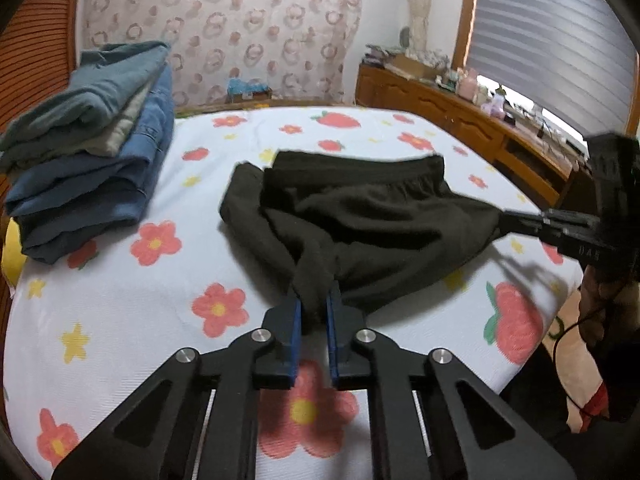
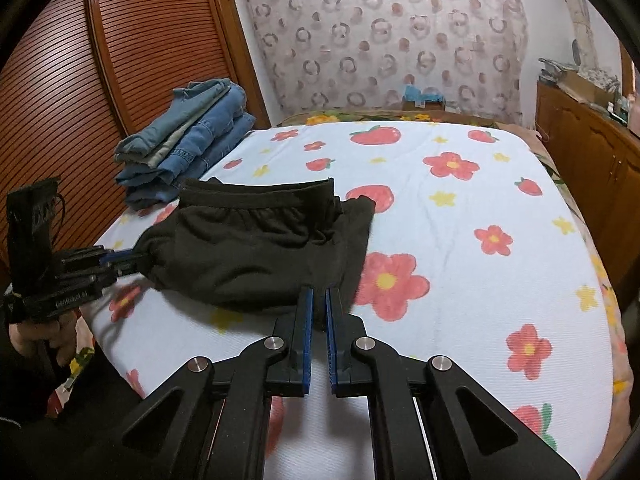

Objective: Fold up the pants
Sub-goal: 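Fold the held pants edge over with both grippers and release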

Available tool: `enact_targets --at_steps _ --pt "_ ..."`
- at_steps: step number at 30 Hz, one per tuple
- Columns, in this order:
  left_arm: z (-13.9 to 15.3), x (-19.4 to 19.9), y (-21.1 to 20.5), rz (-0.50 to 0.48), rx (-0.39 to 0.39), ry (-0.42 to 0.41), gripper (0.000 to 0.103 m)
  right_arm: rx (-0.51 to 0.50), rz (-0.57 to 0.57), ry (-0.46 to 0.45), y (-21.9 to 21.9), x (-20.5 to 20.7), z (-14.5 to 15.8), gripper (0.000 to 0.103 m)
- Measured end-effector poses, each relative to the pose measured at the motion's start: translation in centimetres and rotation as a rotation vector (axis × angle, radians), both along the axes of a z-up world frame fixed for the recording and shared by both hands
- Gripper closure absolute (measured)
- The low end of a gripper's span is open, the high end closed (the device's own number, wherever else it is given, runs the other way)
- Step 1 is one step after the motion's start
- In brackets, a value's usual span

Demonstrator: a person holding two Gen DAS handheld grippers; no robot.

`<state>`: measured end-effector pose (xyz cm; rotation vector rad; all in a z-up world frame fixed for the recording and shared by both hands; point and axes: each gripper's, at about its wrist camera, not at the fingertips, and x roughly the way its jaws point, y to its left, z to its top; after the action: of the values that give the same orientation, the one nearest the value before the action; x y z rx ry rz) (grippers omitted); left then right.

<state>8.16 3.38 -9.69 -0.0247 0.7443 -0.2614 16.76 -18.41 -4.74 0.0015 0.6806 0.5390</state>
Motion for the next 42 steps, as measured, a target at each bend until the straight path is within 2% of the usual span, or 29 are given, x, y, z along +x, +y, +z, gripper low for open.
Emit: enact_targets --at_steps 5,20,42 --pt "0.6 -0.5 1.0 0.025 -0.016 -0.006 0.093 0.008 0.027 -0.014 -0.1 -1.5 0.3 0.097" --pt "1.7 -3.1 0.0 -0.022 -0.024 -0.01 0.093 -0.001 0.045 -0.011 -0.6 -3.8 0.9 0.097" --pt "1.1 -4.9 -0.1 -0.033 -0.012 0.019 0.093 -0.012 0.07 -0.002 -0.7 -5.7 0.7 0.097"
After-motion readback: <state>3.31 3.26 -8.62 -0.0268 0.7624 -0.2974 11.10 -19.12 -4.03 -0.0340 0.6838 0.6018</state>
